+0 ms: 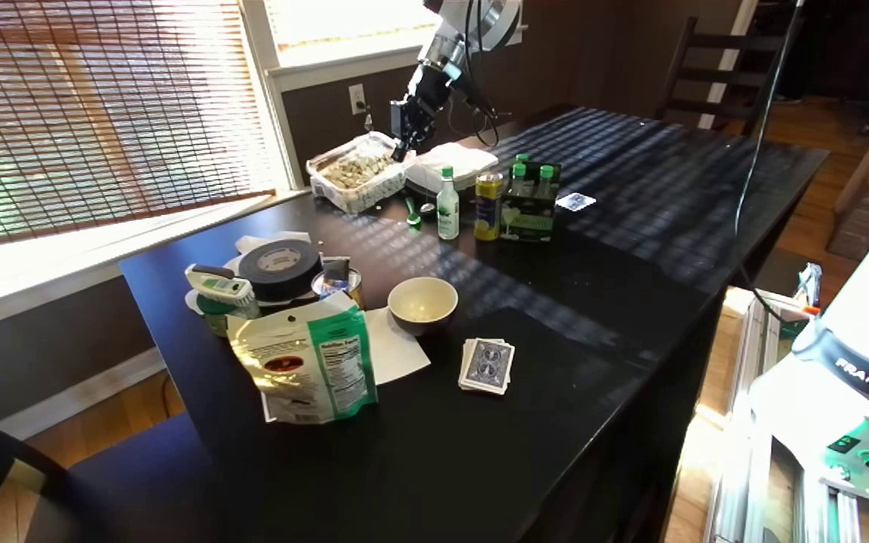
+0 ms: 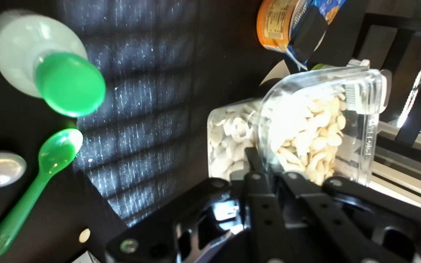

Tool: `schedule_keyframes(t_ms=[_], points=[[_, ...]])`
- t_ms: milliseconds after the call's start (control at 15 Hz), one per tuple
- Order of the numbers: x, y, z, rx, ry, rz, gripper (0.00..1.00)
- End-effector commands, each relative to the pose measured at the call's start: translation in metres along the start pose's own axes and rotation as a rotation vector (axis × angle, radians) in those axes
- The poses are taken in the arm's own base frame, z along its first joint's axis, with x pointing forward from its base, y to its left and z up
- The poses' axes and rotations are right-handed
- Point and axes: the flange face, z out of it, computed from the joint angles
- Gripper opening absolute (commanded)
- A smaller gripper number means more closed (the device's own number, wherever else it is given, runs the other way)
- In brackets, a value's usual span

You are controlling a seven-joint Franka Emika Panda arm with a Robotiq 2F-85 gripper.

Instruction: Pour some of the contents of the clear lunchbox into the ceramic bowl on the left

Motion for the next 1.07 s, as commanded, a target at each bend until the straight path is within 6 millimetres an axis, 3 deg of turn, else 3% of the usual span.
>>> schedule_keyframes(t_ms=[0,267,667,1000], points=[[-0.051,0.007,-0.012,0.030,0.022,-0.039,0.01],[-0.101,0.014,-0.003,0.071,0.021,-0.088,0.01],[-0.169,-0.030,0.017,0.085,0.102,-0.225,0.01],[-0.176,-0.055,0.007,0.010,0.229,-0.185,0.01]])
